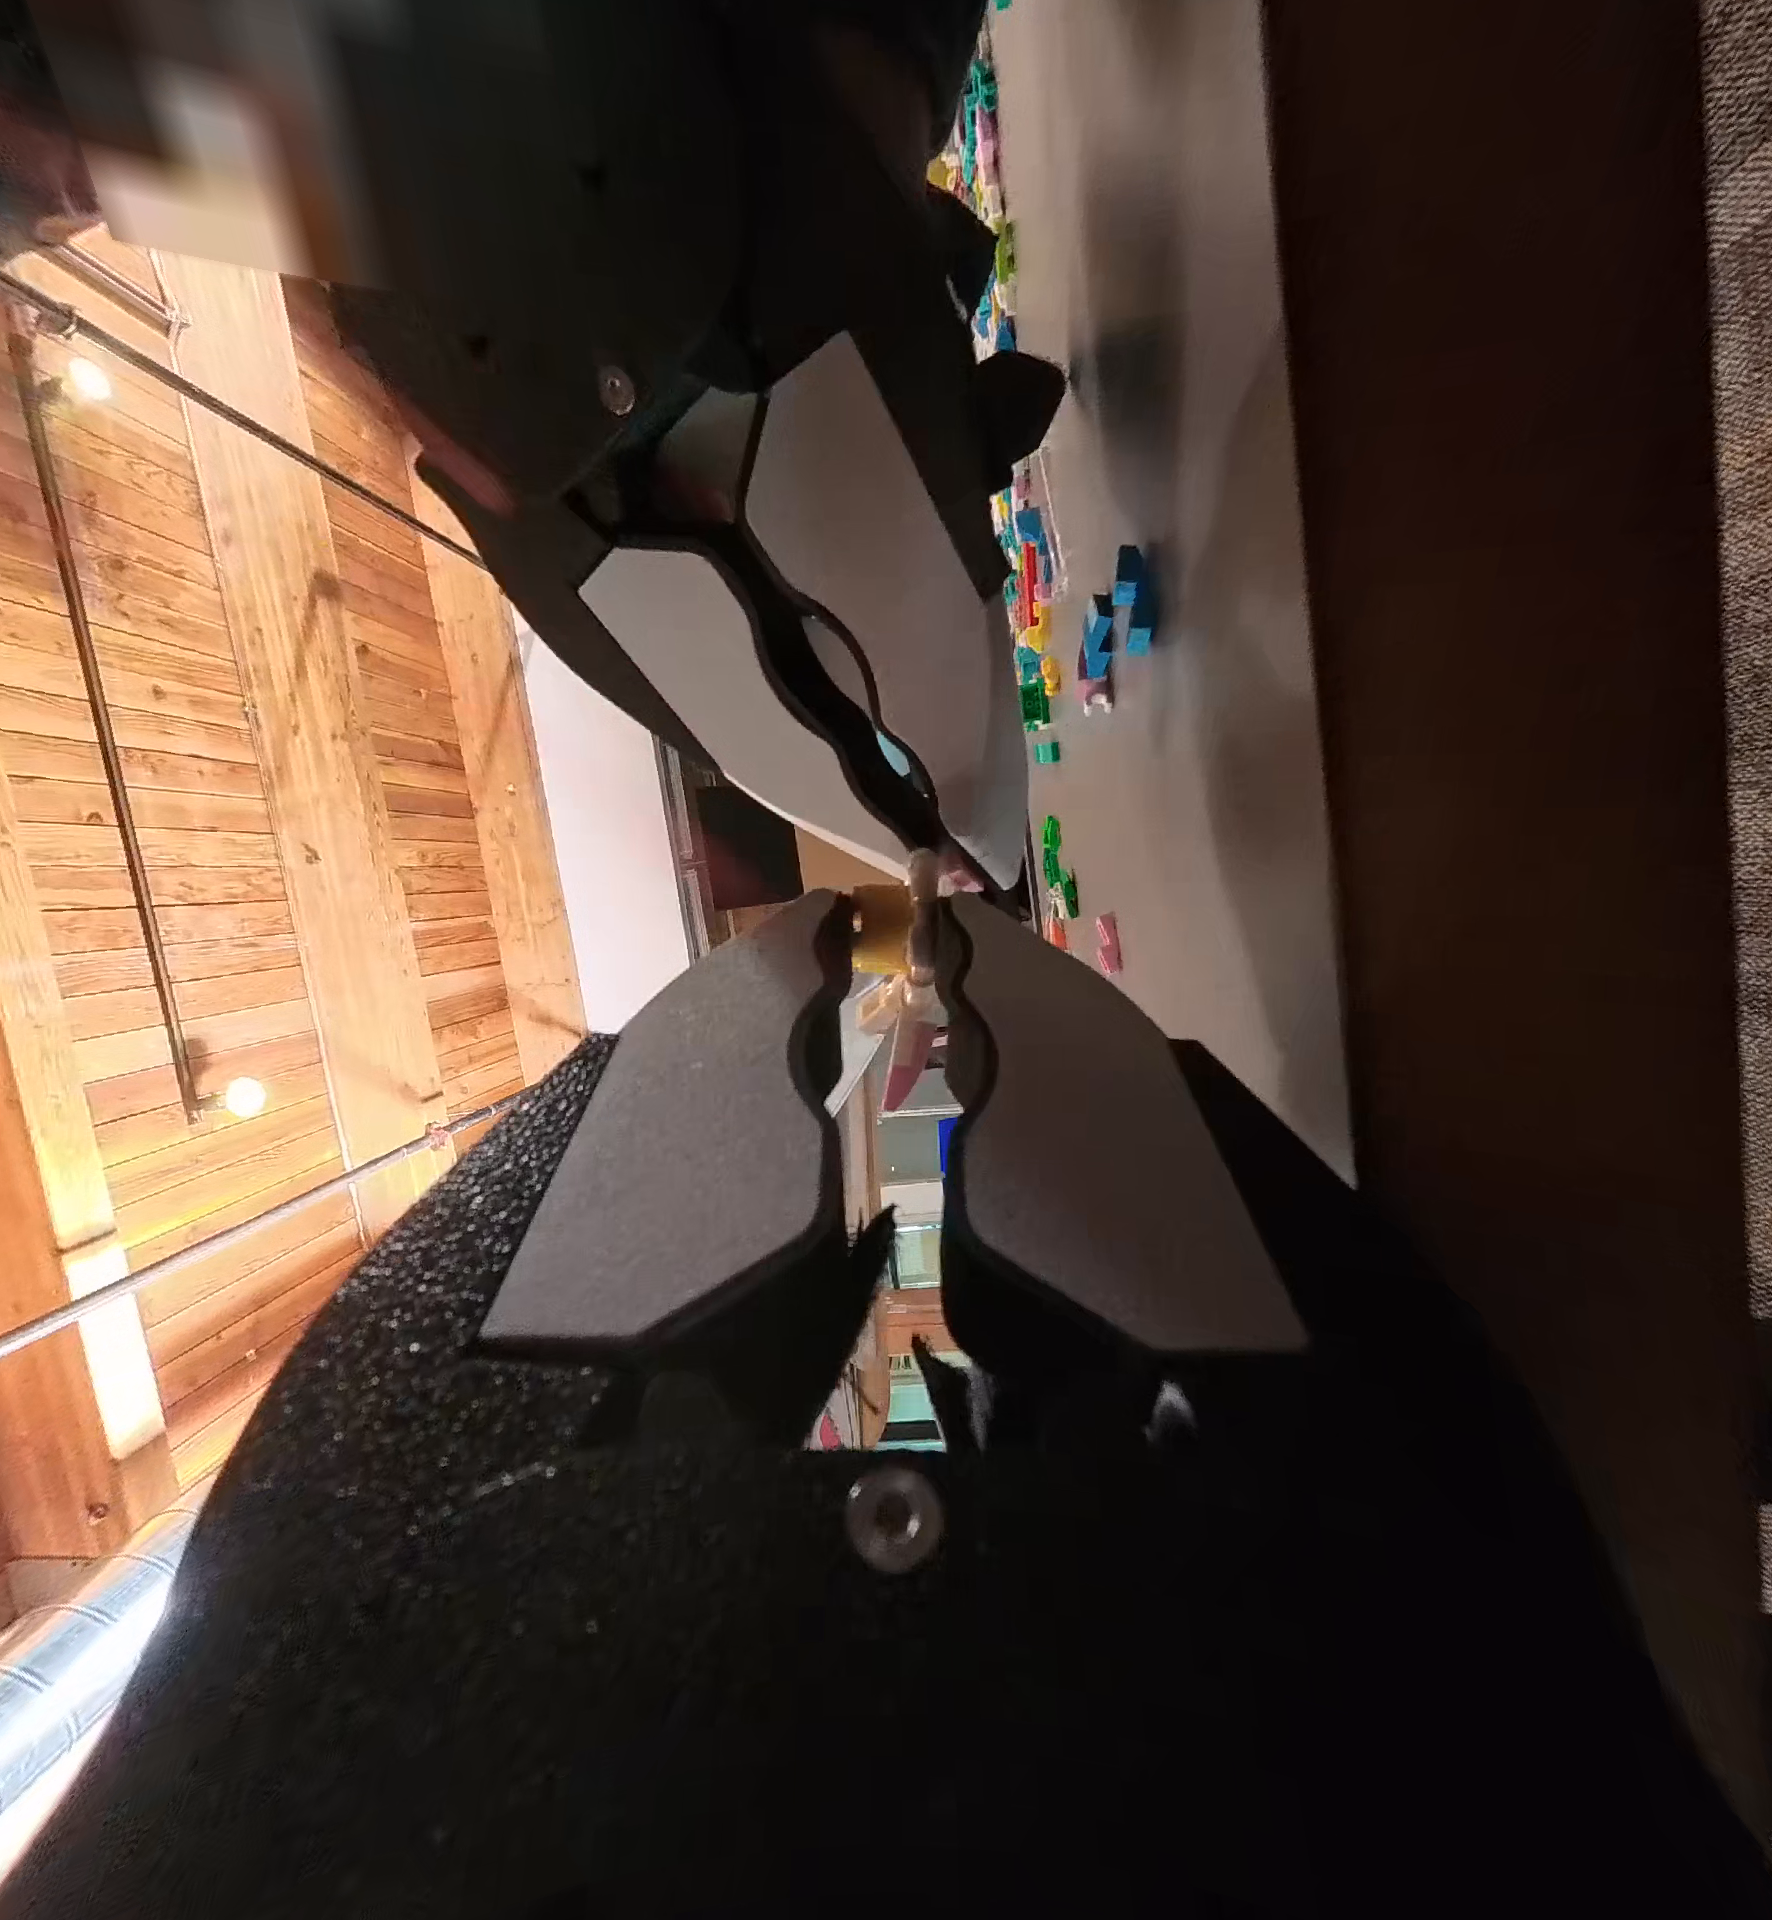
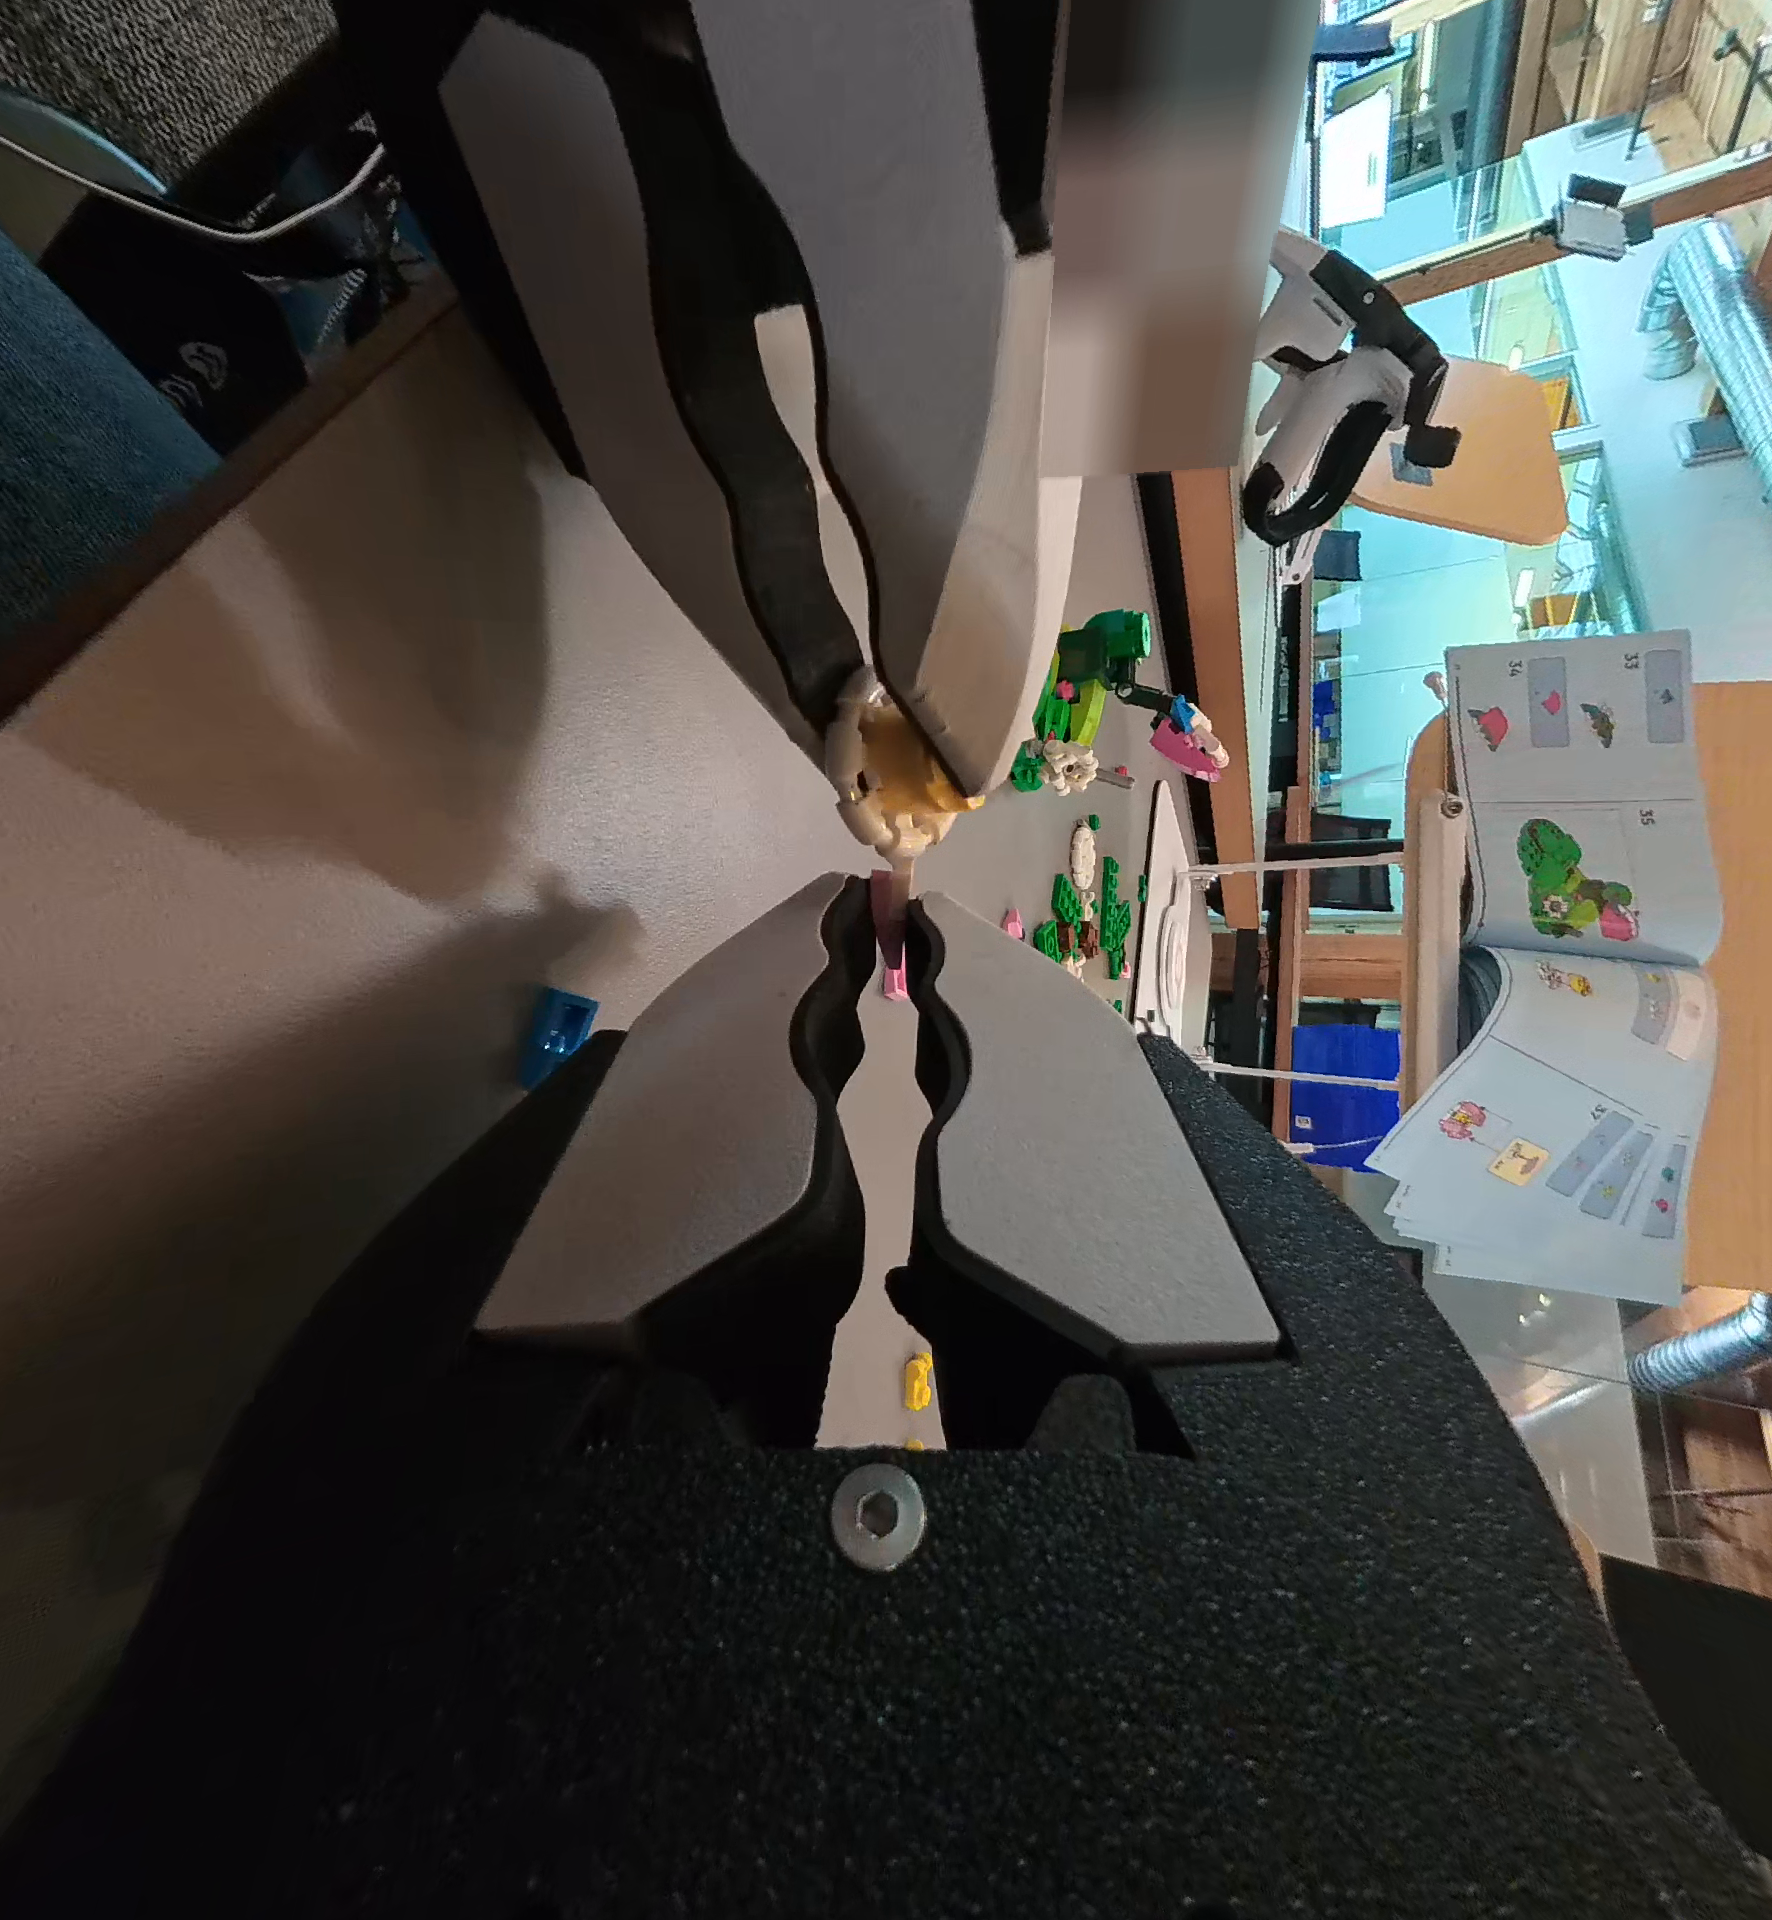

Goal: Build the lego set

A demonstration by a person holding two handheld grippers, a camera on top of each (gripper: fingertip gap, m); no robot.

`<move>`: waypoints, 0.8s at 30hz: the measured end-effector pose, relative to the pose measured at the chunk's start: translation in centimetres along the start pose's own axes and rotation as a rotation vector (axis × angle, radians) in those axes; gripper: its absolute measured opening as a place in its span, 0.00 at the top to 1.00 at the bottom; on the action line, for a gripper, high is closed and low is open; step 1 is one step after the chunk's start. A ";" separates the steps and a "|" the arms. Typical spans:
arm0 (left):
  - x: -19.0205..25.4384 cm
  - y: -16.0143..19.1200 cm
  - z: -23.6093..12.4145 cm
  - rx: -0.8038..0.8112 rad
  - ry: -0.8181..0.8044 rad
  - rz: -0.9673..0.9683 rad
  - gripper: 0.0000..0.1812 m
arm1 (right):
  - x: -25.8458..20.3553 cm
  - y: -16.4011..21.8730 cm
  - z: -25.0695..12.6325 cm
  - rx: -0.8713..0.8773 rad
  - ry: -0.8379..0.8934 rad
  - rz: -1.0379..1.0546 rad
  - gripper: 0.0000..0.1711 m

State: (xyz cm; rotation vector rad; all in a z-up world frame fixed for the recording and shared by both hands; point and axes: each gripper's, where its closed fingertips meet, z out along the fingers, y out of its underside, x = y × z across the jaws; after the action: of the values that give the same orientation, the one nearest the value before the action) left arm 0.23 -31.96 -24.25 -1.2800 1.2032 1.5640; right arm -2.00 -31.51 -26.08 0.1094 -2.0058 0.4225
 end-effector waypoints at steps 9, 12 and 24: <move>0.1 0.0 -0.2 0.003 -0.002 -0.003 0.92 | 0.0 0.1 0.1 -0.003 0.004 0.000 0.97; 0.0 -0.1 -0.3 0.005 -0.002 -0.002 0.92 | 0.1 0.1 0.0 -0.002 0.010 0.000 0.97; -0.1 -0.1 -0.5 -0.001 -0.004 0.010 0.92 | 0.6 0.0 -0.1 -0.004 0.046 -0.017 0.97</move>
State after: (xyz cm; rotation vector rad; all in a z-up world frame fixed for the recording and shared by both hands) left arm 0.44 -32.37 -24.20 -1.2730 1.2078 1.5743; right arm -2.18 -31.37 -25.54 0.1137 -1.9592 0.4065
